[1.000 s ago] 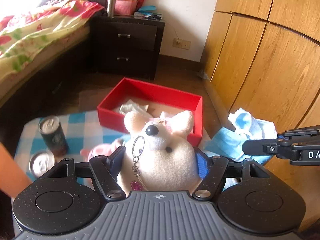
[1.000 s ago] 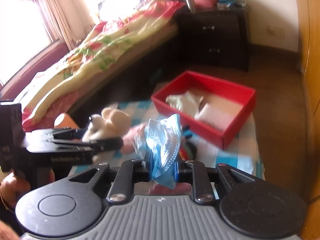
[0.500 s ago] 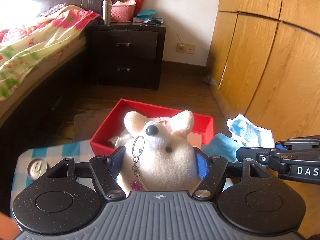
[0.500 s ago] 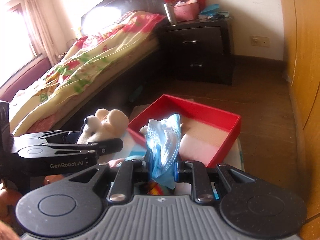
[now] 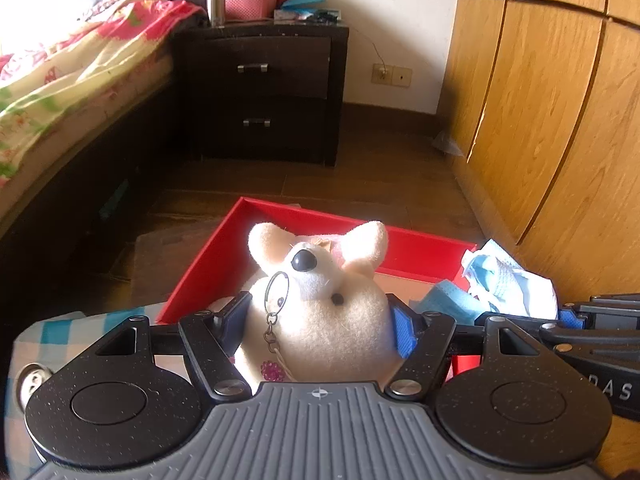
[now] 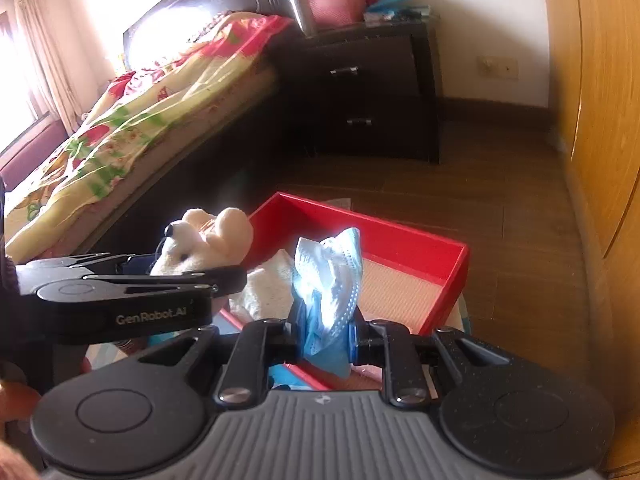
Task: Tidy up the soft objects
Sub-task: 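Release the mouse in the red box with left gripper while right gripper drops the mask, then move the right gripper down to the pink sock on the floor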
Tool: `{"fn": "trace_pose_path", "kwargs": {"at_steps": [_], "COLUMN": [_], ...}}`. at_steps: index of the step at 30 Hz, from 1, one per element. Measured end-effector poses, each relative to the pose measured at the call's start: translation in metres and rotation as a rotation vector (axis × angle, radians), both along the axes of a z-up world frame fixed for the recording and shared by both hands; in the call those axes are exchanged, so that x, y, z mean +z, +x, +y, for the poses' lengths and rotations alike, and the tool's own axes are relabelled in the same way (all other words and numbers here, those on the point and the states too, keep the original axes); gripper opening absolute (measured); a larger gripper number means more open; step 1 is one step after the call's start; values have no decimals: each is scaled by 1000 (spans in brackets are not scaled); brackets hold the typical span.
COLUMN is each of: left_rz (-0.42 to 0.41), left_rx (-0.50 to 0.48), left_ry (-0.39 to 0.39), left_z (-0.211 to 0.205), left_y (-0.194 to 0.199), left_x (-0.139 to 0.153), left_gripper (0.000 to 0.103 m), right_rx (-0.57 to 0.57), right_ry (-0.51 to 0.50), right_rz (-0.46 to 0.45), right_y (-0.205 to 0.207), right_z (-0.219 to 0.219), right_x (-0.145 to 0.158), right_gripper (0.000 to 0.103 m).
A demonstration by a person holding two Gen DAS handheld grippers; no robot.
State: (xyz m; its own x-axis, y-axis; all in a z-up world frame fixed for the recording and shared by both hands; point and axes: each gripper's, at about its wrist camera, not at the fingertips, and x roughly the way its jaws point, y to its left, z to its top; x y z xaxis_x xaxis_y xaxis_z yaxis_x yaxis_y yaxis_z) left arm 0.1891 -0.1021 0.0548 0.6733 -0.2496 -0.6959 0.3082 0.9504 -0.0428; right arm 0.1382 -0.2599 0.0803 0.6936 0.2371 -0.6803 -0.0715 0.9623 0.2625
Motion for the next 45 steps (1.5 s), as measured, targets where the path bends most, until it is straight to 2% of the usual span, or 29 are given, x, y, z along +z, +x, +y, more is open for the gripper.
{"fn": "trace_pose_path", "kwargs": {"at_steps": [7,11,15,17,21,24,27,29,33,37,43,45], "left_rz": [39,51,49,54,65,54,57,55,46,17,25,44], "left_rx": [13,25,50,52,56,77,94,106,106,57,-22,-38], "left_ry": [11,24,26,32,31,68,38,31,56,93,88,65], "left_z": [-12,-16,-16,-17,-17,-16,-4,2,2,-8,-35,-42], "left_y": [21,33,40,43,44,40,35,34,28,6,-30,-37], "left_x": [-19,-28,-34,-36,-38,-36,-29,-25,-20,-12,-2,0], "left_gripper": [69,73,82,82,82,82,83,83,82,82,78,78], "right_rx": [-22,-35,-51,-52,-64,-58,-74,-79,-99,-109,-121,-138], "right_ry": [-32,-58,-60,-64,-55,-62,-39,-45,-130,-183,-189,-168], "right_rz": [27,38,41,41,60,67,73,37,17,-4,16,16], "right_y": [26,40,48,49,49,49,52,48,41,21,-19,-32], "right_z": [-1,0,-3,-4,-7,-5,-5,-5,2,4,-12,-25], "right_x": [-25,-38,-44,-46,-53,-57,-55,-50,-40,-24,-16,-12], "right_gripper": [0,2,6,12,13,19,27,40,40,40,39,39]}}
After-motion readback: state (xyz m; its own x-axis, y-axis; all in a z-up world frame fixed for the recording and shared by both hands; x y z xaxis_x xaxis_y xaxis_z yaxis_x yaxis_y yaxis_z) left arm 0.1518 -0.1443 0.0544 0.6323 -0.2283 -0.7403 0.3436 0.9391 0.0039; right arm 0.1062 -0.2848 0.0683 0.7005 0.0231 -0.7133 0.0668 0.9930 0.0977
